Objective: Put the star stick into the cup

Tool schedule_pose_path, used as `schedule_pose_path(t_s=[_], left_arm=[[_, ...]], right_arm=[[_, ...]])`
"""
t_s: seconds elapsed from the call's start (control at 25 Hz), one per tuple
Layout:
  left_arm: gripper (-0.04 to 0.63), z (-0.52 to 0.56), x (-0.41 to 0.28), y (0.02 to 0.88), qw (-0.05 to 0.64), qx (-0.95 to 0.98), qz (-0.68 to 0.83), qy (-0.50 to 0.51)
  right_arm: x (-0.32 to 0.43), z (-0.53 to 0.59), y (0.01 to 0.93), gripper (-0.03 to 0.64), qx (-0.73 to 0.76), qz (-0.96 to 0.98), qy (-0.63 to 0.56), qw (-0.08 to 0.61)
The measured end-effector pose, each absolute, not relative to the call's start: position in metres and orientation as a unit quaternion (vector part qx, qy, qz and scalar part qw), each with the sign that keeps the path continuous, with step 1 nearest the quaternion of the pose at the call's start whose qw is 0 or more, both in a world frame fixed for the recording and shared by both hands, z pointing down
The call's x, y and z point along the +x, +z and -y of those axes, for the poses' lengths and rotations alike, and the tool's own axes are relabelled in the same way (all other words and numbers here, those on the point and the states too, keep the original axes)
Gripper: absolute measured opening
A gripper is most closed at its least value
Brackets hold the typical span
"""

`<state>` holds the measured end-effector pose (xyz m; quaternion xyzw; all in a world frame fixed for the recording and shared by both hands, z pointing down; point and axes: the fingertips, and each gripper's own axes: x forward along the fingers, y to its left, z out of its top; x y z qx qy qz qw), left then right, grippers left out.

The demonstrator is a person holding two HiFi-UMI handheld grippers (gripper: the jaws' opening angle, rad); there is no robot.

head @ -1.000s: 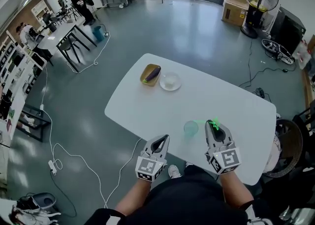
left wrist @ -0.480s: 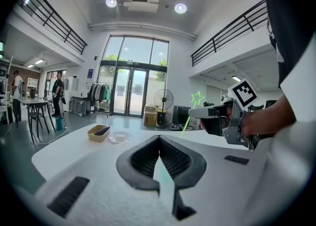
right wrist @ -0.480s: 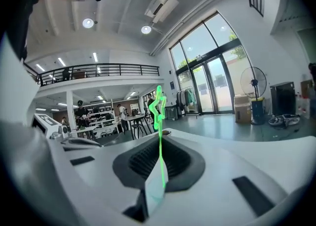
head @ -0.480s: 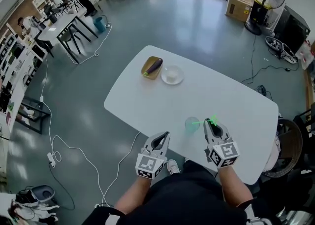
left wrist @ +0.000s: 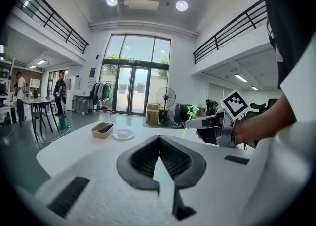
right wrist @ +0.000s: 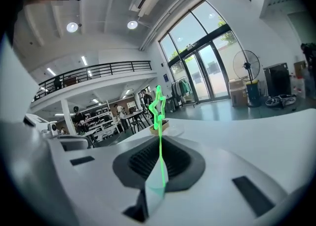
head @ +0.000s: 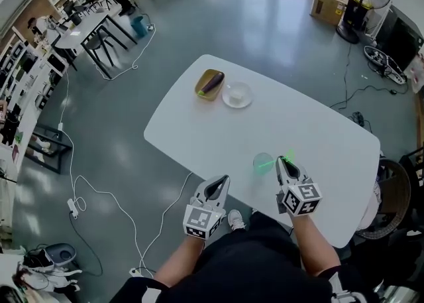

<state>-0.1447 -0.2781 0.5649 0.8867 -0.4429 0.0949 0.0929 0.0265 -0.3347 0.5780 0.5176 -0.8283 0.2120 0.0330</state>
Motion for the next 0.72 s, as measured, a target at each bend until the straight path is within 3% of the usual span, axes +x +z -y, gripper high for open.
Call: schedule_pose_path(t_s=[0.72], left_arm=[[0.012, 0.279, -0.155, 0.566, 0.087, 0.883, 0.451, 0.1]], right_arm=[[0.029, 0.343, 0.611, 0.023, 0.518, 0.813, 0.264, 0.028]])
